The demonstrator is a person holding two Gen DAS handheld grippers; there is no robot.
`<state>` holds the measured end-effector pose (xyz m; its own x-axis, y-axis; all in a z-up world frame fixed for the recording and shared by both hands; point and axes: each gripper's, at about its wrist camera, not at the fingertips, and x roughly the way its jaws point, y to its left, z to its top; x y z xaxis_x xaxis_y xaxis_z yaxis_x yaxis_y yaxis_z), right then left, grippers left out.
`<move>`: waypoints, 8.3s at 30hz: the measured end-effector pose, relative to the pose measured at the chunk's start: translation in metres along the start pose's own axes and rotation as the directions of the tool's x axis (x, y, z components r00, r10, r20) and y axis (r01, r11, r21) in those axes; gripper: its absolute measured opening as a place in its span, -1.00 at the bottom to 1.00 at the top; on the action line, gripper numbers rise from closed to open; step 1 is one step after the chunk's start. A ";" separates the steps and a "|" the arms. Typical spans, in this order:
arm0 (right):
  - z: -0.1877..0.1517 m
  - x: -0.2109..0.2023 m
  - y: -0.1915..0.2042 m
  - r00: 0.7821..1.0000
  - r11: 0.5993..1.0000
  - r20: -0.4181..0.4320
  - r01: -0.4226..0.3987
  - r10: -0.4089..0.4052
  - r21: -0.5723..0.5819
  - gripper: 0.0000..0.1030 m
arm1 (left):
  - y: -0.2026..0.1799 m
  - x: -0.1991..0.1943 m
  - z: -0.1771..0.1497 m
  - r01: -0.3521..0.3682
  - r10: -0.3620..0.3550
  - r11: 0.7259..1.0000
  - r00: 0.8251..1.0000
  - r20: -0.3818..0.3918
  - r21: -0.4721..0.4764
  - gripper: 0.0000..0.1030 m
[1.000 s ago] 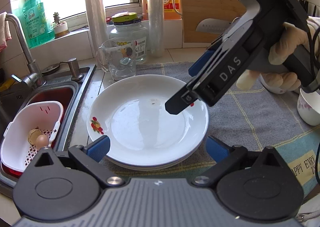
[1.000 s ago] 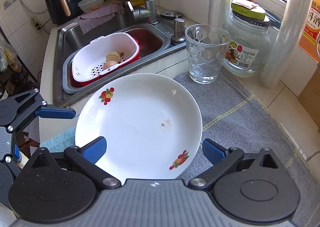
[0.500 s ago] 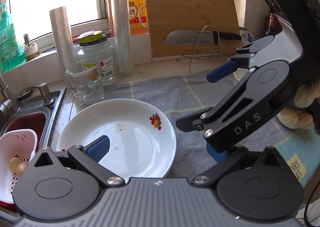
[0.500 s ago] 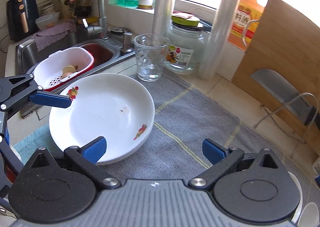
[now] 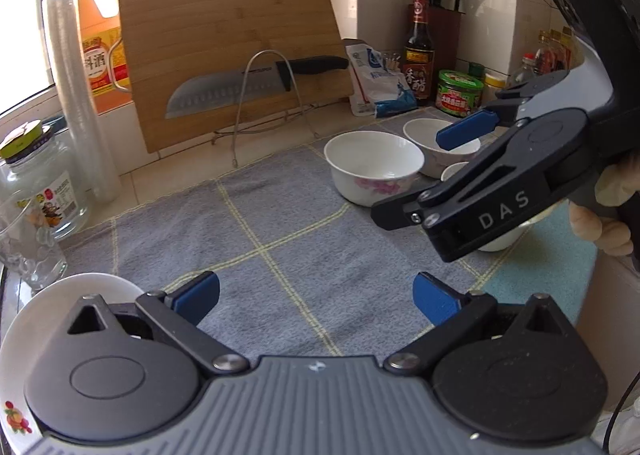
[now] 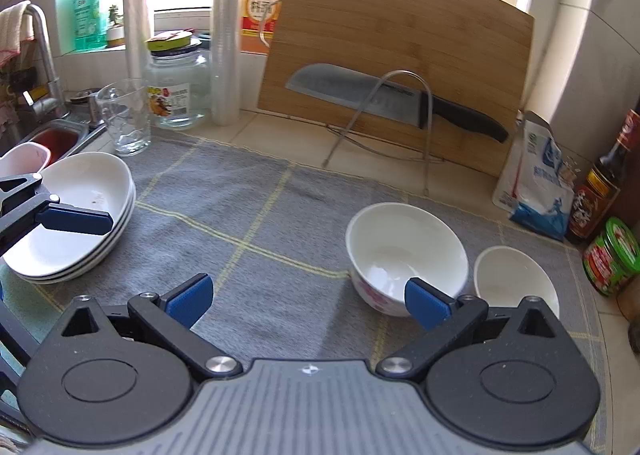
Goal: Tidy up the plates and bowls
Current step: 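Move the right gripper to a pink-flowered white bowl and grasp its rim, then carry the bowl with the right gripper beside the plate stack and release, then move the right gripper to a second white bowl and grasp its rim, then carry the bowl with the right gripper into the first bowl and open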
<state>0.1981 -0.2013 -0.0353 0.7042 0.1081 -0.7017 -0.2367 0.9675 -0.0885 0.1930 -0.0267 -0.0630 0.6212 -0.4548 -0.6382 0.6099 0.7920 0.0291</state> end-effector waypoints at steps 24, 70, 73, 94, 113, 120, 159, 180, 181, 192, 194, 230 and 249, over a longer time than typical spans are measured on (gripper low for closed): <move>0.036 0.075 -0.141 0.947 0.950 -0.123 -0.306 0.297 -0.058 0.98 | -0.042 0.114 0.061 0.004 -0.005 1.000 1.000 0.018 0.021 0.93; 0.058 0.108 -0.131 0.877 0.895 -0.213 -0.445 0.431 -0.025 0.55 | -0.035 0.112 0.064 0.074 -0.074 0.996 0.997 -0.006 0.054 0.58; 0.058 0.101 -0.121 0.870 0.886 -0.211 -0.462 0.445 -0.036 0.56 | -0.032 0.098 0.060 0.064 -0.064 0.997 0.998 -0.006 0.036 0.58; 0.026 0.057 -0.038 0.833 0.850 -0.235 -0.525 0.501 -0.049 0.55 | -0.030 0.020 0.002 0.040 -0.040 0.999 0.998 -0.050 0.005 0.58; -0.007 0.047 -0.005 0.833 0.867 -0.273 -0.498 0.481 0.010 0.55 | -0.028 -0.004 -0.029 0.098 -0.094 0.995 0.992 -0.086 0.035 0.58; -0.009 0.046 -0.006 0.835 0.869 -0.263 -0.494 0.483 0.025 0.56 | -0.028 -0.002 -0.033 0.109 -0.105 0.993 0.991 -0.088 0.041 0.58; -0.013 -0.012 -0.017 0.984 0.978 -0.052 -0.163 0.171 0.134 1.00 | -0.014 -0.030 -0.021 0.178 -0.179 0.979 0.984 0.002 0.101 0.91; -0.055 -0.031 -0.141 0.990 0.972 -0.026 -0.134 0.141 0.194 1.00 | -0.134 0.030 0.038 0.167 -0.170 0.981 0.985 0.027 0.101 0.91; -0.058 -0.029 -0.146 0.989 0.971 -0.027 -0.140 0.148 0.196 1.00 | -0.140 0.034 0.038 0.162 -0.166 0.981 0.986 0.026 0.103 0.91; -0.069 -0.004 -0.171 0.958 0.946 -0.046 -0.271 0.283 0.180 1.00 | -0.171 0.073 0.033 0.066 -0.062 0.995 0.997 -0.045 0.076 0.91; -0.069 0.000 -0.173 0.952 0.941 -0.047 -0.291 0.303 0.172 0.98 | -0.175 0.077 0.033 0.051 -0.047 0.996 0.998 -0.048 0.077 0.90; -0.059 0.021 -0.174 0.911 0.913 -0.099 -0.386 0.400 0.135 0.37 | -0.176 0.092 0.034 0.031 -0.028 0.998 0.998 -0.054 0.058 0.72; -0.043 -0.020 -0.148 0.911 0.909 -0.035 -0.406 0.410 0.098 0.37 | -0.159 0.043 0.042 0.019 -0.017 0.998 0.999 -0.027 0.054 0.72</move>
<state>0.1905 -0.3563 -0.0389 0.5214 0.4877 -0.7002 -0.4352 0.8578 0.2734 0.1438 -0.1891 -0.0630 0.5972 -0.4572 -0.6590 0.6468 0.7604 0.0586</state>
